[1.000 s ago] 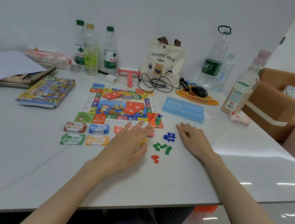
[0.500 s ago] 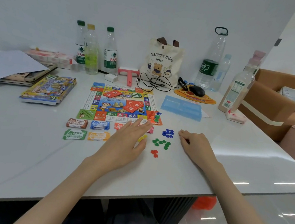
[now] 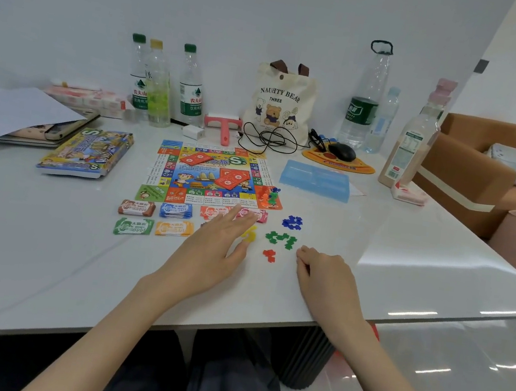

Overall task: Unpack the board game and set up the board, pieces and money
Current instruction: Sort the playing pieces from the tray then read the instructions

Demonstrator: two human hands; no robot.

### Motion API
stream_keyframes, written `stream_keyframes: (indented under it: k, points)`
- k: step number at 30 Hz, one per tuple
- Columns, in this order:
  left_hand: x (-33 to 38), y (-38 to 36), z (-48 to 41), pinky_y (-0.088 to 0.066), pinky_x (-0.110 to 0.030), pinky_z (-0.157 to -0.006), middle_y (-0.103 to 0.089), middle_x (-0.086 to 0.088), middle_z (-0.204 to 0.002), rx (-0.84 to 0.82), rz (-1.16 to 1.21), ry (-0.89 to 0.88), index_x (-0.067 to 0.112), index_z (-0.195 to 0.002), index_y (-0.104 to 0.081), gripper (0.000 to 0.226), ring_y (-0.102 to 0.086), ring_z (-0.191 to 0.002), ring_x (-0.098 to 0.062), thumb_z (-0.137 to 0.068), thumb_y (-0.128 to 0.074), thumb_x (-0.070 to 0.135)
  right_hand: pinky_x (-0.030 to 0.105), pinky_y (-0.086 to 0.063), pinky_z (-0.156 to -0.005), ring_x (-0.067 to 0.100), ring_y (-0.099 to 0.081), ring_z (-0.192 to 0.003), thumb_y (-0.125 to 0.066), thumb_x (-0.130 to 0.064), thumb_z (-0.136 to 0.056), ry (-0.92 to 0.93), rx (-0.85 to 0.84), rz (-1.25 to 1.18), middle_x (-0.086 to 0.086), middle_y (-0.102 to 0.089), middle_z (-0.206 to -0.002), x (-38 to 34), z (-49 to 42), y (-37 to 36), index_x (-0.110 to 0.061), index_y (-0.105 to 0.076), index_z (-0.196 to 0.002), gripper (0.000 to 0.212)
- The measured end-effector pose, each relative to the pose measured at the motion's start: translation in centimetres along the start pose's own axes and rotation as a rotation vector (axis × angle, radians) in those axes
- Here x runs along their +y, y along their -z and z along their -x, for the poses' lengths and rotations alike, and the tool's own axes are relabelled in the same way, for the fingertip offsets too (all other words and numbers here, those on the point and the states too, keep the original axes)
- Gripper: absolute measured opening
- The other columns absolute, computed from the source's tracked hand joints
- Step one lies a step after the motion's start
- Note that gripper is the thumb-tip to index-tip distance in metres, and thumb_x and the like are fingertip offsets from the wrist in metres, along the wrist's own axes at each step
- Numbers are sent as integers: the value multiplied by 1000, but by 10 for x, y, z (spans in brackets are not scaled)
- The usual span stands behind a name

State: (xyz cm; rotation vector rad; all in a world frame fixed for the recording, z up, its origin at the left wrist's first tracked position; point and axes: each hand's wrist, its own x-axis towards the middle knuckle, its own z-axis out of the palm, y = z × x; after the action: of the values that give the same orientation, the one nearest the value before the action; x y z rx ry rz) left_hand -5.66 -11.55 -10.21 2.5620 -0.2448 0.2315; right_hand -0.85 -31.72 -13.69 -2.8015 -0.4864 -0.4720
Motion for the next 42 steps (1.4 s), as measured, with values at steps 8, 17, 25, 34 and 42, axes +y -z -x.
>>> stream_keyframes:
  k: [8, 17, 25, 34, 42]
  points:
    - [-7, -6, -1, -9, -16, -109, -12, 23, -151, 10, 15, -25, 33, -150, -27, 49, -6, -145, -1, -102, -38, 30, 40, -52, -79, 23, -67, -83, -53, -17, -96, 50, 57, -339, 5, -73, -88, -15, 10, 2, -8, -72, -91, 22]
    - [-10, -12, -8, -37, -26, -93, -55, 6, -120, 64, -113, -24, 34, -136, -51, 42, -45, -115, -13, -94, -55, 38, 9, -41, -73, 6, -56, -84, -74, -36, -81, -75, -228, -419, -6, -63, -98, 14, -13, 32, -22, -67, -121, 43]
    - [2, -19, -16, -34, -24, -76, -40, 4, -102, -23, -144, 9, 36, -138, -49, 44, -41, -91, -10, -94, -53, 42, 15, -49, -78, -1, -61, -71, -84, -21, -71, -17, -547, -562, -5, -74, -84, 31, -29, 48, -18, -71, -116, 47]
    - [0, -25, -20, -40, -27, -74, -44, 1, -98, 0, -88, 6, 38, -129, -57, 36, -48, -93, -15, -93, -56, 40, 4, -40, -63, -7, -58, -60, -82, -19, -73, 2, -452, -576, -12, -71, -68, 12, -37, 39, -22, -77, -97, 25]
    - [-8, -17, -17, -32, -26, -69, -39, 8, -90, 51, -92, 11, 39, -130, -56, 38, -41, -84, -10, -92, -58, 38, 8, -45, -62, -3, -57, -58, -85, -25, -70, -8, -356, -548, -10, -70, -70, 2, -34, 33, -20, -76, -100, 32]
